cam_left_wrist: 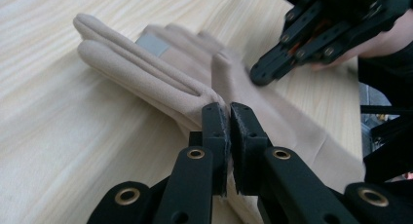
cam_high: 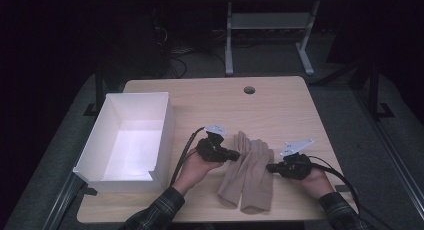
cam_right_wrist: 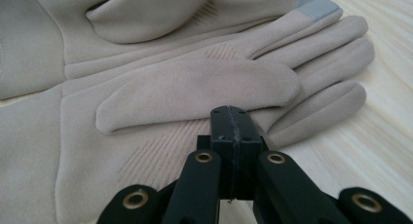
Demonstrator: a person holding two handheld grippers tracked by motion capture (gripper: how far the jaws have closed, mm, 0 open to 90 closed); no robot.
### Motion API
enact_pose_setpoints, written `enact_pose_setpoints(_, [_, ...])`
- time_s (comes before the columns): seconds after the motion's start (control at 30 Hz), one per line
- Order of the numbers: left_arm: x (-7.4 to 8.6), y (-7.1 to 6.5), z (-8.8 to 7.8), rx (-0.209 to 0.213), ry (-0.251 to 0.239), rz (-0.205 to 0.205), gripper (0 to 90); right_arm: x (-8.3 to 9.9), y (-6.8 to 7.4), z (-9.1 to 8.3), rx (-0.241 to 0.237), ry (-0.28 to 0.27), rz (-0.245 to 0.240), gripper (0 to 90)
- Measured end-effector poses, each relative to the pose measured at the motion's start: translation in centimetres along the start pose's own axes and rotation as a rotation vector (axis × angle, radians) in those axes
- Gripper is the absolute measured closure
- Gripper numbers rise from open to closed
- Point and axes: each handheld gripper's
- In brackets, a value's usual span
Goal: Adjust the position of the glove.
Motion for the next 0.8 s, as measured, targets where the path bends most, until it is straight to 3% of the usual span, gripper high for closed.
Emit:
enact_pose_setpoints(0.17, [-1.0, -0.2, 0.3, 0.02, -0.029, 0.0, 85.2, -0.7, 0.0, 0.4, -0.007, 0.001, 0.006, 89.9])
enact_pose_setpoints(0.33, [-1.7, -0.5, 1.2, 0.032, -0.028, 0.008, 85.2, -1.6, 0.2, 1.0, -0.011, 0.0, -0.002, 89.9])
enact_pose_setpoints(0.8, [-2.9, -1.5, 5.4, 0.054, 0.037, 0.046, 84.5, -1.7, 0.3, 1.3, -0.007, -0.005, -0.007, 89.8])
Point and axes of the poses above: each handheld gripper's, and its own axes: z roughly forward along the jaws, x roughly out of its underside, y roughly to its left, and after that the axes turned 11 degrees about y, right-handed
